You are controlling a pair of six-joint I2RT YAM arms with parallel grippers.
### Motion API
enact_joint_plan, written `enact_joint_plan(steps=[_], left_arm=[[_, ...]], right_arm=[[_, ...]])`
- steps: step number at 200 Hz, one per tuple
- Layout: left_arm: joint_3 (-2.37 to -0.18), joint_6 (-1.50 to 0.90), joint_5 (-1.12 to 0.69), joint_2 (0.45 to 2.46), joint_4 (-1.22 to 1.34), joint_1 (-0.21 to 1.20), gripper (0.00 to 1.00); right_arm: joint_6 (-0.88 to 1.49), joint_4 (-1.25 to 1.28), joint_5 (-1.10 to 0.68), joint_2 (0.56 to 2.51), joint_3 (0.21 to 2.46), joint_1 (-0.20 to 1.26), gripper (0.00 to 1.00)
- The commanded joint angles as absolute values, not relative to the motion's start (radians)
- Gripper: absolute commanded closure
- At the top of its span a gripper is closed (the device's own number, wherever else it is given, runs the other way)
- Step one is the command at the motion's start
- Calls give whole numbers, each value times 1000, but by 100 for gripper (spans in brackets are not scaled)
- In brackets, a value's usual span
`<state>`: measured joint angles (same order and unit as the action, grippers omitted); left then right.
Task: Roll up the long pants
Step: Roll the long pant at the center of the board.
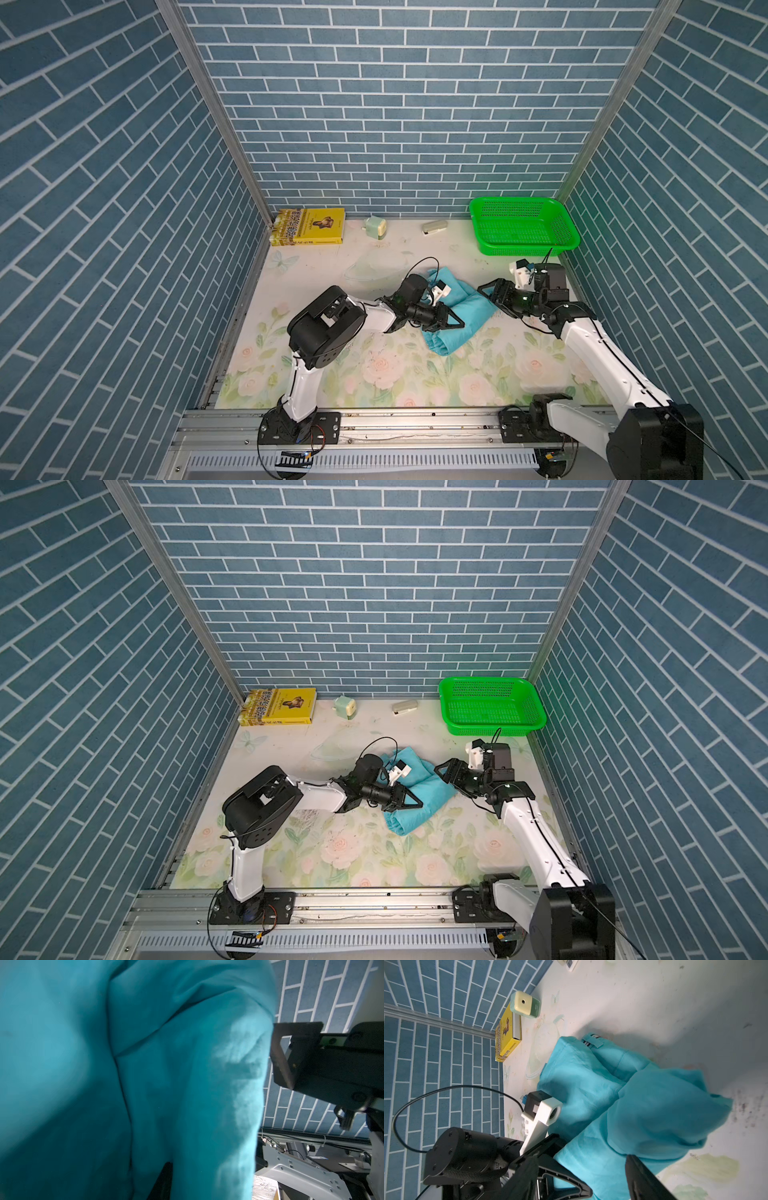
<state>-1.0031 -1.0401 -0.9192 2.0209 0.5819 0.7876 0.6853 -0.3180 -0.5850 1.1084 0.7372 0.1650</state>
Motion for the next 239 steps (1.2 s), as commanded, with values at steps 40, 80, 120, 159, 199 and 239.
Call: enact_joint_plan(steps=[40,80,120,159,199,239], left_arm=[[-995,-1111,-953,2111,661,737,100],[-1044,-909,-884,2090,402,723,74],[-1133,-513,-398,1933,-130,759,25],[-1171,-306,279,1724,-293,955,11],[-1229,-74,254,1730,-248,1103,9],[-1254,20,209,1871,-263,1118,1]], right_arm=[[805,9,-604,1215,656,267,29],[826,158,-543,1373,645,279,30],[832,229,-519,1524,663,288,31],[830,230,-506,1572,667,297,31],[822,225,-515,1604,682,298,31],[789,173,-521,1628,728,297,31]])
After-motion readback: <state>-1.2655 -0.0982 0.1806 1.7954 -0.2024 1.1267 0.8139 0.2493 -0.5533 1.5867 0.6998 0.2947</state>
